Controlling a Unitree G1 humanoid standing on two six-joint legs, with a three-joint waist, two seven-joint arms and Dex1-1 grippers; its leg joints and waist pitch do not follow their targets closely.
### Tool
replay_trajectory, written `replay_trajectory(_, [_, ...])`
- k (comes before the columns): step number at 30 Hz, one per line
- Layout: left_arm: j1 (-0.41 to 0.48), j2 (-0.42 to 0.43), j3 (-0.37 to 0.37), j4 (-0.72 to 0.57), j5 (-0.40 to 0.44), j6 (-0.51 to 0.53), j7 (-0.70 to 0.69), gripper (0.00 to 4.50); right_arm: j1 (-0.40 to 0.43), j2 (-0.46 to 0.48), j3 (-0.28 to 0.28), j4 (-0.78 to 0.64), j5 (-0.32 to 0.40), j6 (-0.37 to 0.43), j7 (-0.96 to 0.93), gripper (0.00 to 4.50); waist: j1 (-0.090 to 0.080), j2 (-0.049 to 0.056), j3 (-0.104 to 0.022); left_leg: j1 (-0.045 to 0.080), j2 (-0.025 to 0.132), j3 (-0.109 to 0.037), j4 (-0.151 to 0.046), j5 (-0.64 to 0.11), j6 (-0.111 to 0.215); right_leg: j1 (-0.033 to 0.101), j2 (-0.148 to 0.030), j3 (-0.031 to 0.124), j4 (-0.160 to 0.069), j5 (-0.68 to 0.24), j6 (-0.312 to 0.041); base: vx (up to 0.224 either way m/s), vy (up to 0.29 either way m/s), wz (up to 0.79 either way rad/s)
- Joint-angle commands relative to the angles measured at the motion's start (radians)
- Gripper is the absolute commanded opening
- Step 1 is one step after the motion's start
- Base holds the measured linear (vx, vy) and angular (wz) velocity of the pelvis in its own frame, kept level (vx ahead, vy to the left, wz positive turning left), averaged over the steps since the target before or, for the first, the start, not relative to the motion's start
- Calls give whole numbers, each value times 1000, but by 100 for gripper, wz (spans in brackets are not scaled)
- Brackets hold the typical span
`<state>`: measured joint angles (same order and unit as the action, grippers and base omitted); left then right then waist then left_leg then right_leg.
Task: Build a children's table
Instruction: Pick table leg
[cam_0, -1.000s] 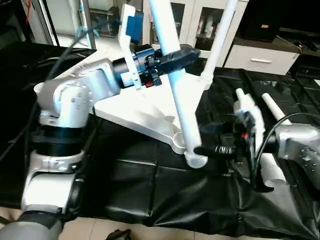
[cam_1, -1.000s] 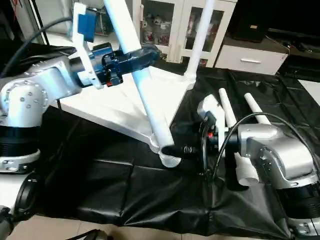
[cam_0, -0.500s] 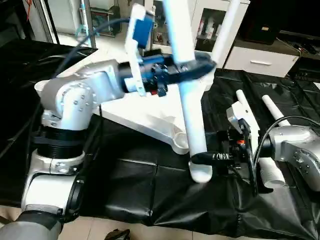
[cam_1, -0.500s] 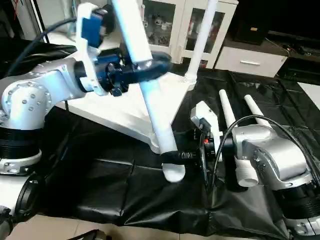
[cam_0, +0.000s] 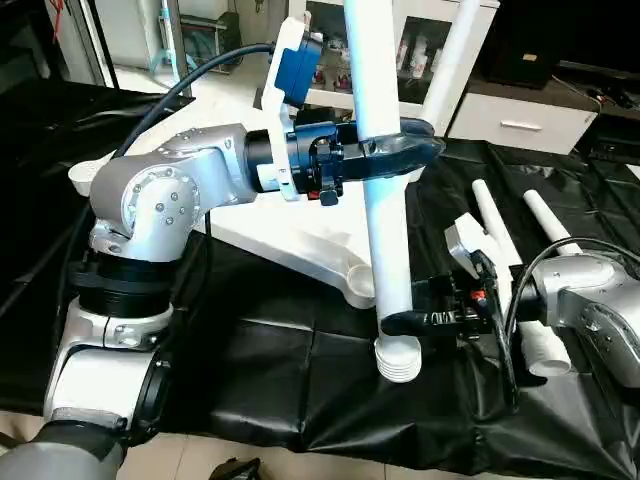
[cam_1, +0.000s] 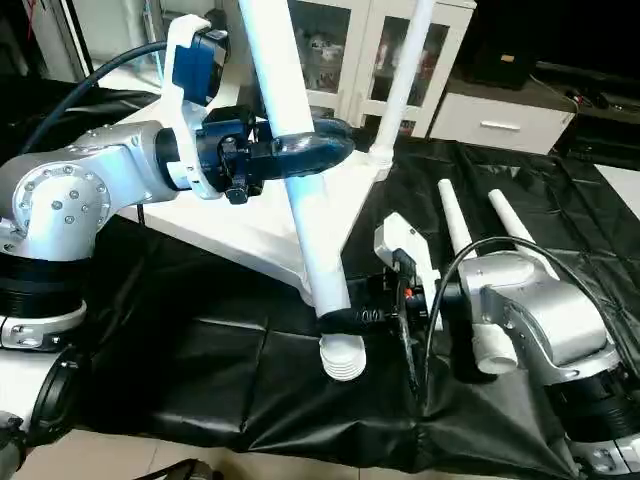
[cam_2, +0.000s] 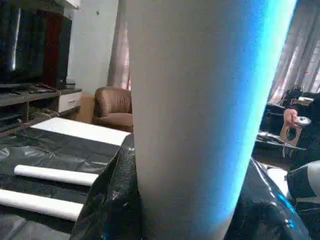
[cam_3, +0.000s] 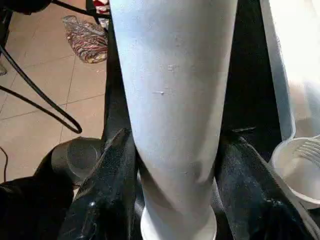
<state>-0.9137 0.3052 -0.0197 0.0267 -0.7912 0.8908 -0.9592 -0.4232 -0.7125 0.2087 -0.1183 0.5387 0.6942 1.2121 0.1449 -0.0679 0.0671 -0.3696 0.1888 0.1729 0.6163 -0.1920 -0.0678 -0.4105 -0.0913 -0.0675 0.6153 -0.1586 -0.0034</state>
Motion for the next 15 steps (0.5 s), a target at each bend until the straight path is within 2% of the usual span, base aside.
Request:
replay_trajectory(1, [-42,1,2,-3,1,-12,-6,160,14,-11,23,-28,-5,3,23,183,1,1,-75,12,37,-9,-78,-170,-27,55,-55,40,-62,-258,-185,0,0,0])
replay_trajectory(7, [-39,0,9,5,27,-27,32,160,26,14,4,-30,3,0,-8,183,1,2,-75,11,37,-9,-78,-174,-28,55,-56,40,-62,-256,-187,0,0,0])
replay_trajectory(9, [-44,-6,24,19,23,-17,55,230,26,32,-9,-25,5,-5,-28,183,1,4,-75,12,36,-9,-78,-184,-30,53,-56,39,-65,-268,-183,0,0,0])
replay_trajectory(11, [-46,-4,34,22,13,-12,51,230,23,49,-23,-20,11,-5,-48,183,1,2,-77,12,36,-10,-78,-180,-31,55,-55,38,-63,-259,-184,0,0,0])
replay_trajectory(13, [-44,-2,39,19,9,-9,50,250,20,61,-35,-17,14,-4,-66,182,0,10,-76,13,36,-11,-79,-180,-36,54,-55,38,-61,-242,-190,0,0,0])
replay_trajectory(15, [-40,-2,49,18,8,-11,59,272,12,74,-52,-7,14,-12,-86,182,-1,5,-76,12,36,-10,-79,-180,-37,55,-54,38,-61,-238,-190,0,0,0])
